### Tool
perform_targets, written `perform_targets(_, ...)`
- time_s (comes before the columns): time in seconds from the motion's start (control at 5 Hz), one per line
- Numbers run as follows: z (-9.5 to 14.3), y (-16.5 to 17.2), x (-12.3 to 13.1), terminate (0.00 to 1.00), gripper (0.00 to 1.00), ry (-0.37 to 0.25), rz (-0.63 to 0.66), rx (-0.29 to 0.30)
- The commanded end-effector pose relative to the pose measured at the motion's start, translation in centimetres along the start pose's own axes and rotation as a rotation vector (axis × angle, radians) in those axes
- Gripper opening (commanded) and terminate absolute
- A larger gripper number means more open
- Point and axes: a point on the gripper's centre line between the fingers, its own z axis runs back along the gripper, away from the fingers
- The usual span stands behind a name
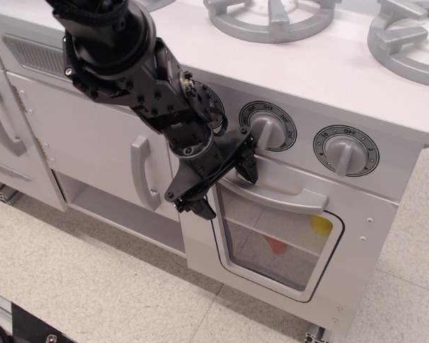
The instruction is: Open oven
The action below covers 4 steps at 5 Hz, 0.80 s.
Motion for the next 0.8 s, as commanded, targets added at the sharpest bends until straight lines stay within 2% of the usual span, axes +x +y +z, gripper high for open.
perform_targets(0.0,2.4,4.0,-2.9,0.00,1.00,0.101,-0.123,0.052)
perform_targets(0.2,3.5,4.3,-3.3,0.00,1.00,0.110,-0.169,0.067)
perform_targets(0.4,5.4,4.5,-4.6,0.00,1.00,0.157,-0.240,0.094)
perform_targets(0.6,9.0,3.8,-5.7,0.00,1.00,0.219,-0.317,0.182)
